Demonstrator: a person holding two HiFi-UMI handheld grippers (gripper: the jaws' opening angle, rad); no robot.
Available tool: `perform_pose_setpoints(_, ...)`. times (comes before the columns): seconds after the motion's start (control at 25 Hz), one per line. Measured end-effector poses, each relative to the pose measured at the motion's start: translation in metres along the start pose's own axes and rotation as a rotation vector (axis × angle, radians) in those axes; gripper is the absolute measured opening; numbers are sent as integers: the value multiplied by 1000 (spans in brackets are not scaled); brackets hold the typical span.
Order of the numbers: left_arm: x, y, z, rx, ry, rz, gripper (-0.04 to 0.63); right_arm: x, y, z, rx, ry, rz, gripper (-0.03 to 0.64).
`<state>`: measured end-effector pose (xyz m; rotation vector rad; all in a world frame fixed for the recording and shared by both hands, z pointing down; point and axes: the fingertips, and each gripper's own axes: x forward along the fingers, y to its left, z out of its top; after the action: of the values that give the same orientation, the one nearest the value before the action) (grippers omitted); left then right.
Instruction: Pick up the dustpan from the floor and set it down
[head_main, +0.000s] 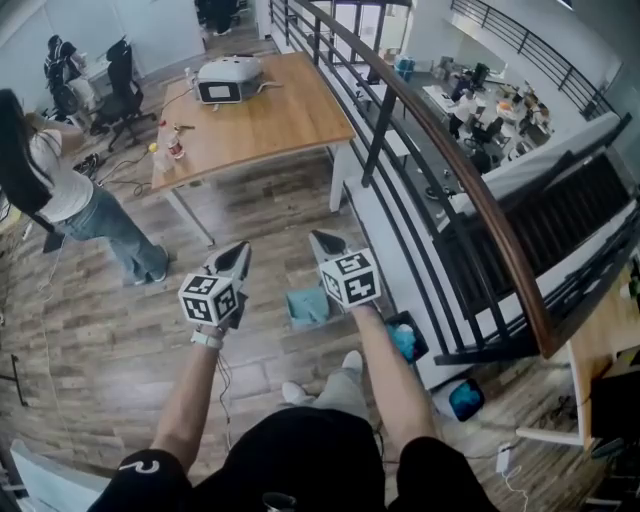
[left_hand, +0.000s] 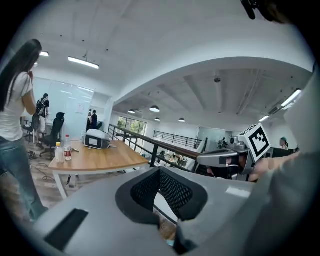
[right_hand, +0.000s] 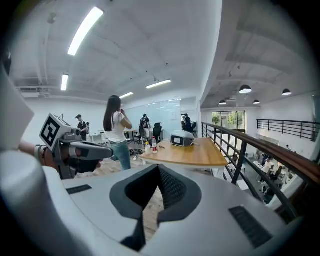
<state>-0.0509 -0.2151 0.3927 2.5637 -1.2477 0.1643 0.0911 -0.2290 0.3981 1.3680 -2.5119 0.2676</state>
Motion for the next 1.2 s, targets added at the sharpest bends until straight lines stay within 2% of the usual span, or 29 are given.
perform_pose_setpoints(0.32,-24,-21,36,35,-53,-43,-2,-19,24,57,-52,-96,28,-5)
perform_pose_setpoints(1.2,-40,-34,48,47,-87,-46,-2,-36,30,52,-71,-93,19,-5)
